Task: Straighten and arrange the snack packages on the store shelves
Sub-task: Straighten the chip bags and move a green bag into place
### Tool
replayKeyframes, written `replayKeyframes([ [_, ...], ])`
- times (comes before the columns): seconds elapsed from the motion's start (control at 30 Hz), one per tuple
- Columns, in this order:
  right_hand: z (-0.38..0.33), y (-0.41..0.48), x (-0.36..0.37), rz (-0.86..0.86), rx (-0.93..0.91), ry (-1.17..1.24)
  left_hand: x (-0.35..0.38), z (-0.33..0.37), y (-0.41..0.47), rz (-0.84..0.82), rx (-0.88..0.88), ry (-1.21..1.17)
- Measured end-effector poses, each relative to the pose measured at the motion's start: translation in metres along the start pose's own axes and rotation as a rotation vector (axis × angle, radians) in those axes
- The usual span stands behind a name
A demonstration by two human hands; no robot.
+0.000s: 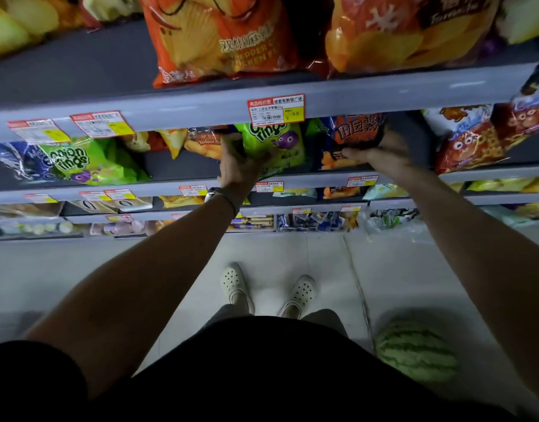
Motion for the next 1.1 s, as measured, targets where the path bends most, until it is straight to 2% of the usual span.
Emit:
replayKeyframes([
  [0.27, 0.008, 0.012, 0.002, -0.023, 0.070, -0.024, 0.007, 0.020, -0.006, 0.031, 0.019, -0.078],
  [0.33, 0.010, 0.011, 0.004, 0.010, 0.087, -0.011, 0.001, 0.044, -0.028, 0.054, 0.022, -0.068],
  [0.57, -0.001, -0.002, 0.033, 0.087, -0.013, 0.151, -0.055, 0.043, -0.091, 0.124, -0.032, -0.169],
  [0.8, -0.051, 0.000, 0.102, 0.020, -0.119, 0.196, -0.108, 0.016, -0.139, 0.177, -0.096, -0.222],
  [1.1, -0.087, 0.007, 0.149, -0.099, -0.175, 0.153, -0.112, 0.008, -0.157, 0.183, -0.122, -0.248],
])
Point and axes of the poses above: each hand's wrist, its own y-axis towards the middle knuckle, its own x-axis out of the palm, z = x × y, the point moved 3 cm from there along y, towards the middle knuckle, and after that the axes turned 8 degrees about -y, right-handed, at the moved point
